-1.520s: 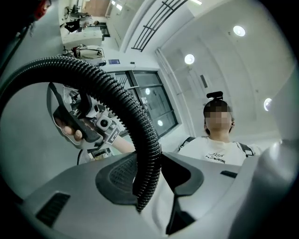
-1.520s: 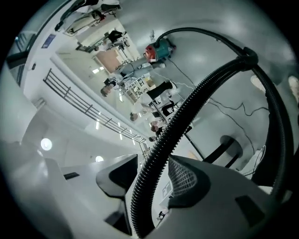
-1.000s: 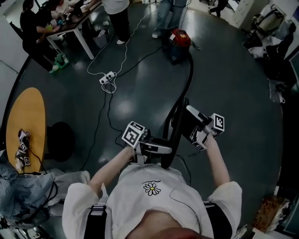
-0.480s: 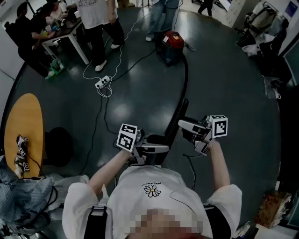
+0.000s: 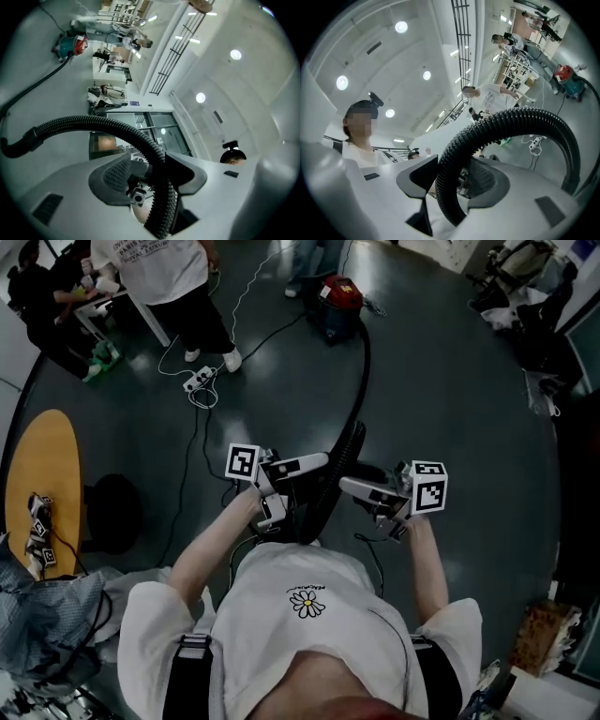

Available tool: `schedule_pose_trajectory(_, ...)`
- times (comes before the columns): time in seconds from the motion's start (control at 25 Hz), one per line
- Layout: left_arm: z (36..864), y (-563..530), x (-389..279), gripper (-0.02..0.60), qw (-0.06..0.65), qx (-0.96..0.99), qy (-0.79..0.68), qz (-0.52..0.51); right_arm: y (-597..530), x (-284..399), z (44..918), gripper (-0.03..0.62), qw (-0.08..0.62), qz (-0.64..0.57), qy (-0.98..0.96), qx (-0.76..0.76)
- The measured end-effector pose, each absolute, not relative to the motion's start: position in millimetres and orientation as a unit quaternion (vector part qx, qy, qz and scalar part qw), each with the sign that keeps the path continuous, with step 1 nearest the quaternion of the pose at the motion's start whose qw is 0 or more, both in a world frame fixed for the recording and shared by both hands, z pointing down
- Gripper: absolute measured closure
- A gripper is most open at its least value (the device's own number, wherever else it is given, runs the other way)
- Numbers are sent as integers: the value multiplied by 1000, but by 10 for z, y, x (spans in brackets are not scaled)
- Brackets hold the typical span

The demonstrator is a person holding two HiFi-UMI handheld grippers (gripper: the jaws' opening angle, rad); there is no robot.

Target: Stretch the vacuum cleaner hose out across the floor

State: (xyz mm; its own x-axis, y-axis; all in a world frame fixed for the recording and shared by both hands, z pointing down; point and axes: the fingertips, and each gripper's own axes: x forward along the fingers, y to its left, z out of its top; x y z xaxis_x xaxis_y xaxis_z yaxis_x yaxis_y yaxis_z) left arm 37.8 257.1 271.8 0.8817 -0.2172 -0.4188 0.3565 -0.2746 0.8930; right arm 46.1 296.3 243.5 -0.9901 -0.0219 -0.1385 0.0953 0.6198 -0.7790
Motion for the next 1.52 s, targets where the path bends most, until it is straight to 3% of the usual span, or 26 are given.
schedule_pose_trajectory(0.24, 2498, 2541, 495, 261, 598, 758, 62, -253, 3282, 273, 2467, 401, 28, -402, 913, 54)
schedule_pose_trajectory(0.44, 2555, 2830, 628, 261, 625, 737, 104, -237, 3643, 337, 2505, 401, 9, -389, 919, 56)
schedule_pose_trajectory(0.64, 2160, 3174, 765, 261, 666, 675, 174, -266, 3881, 446, 2062, 400, 40, -388, 918, 70)
schedule_pose_trajectory(1.12, 2301, 3075, 773, 270, 640, 691, 158, -297, 3886, 360, 2371, 401, 57, -403, 913, 37)
schedule_pose_trajectory(1.28, 2352, 3083, 718, 279, 630, 699, 160, -298, 3885, 389, 2460, 401, 113, -399, 909, 46)
schedule_pose_trajectory(1.52, 2173, 3136, 610, 324, 617, 687, 198, -329, 3490, 1406, 2345, 401, 336, -430, 837, -29)
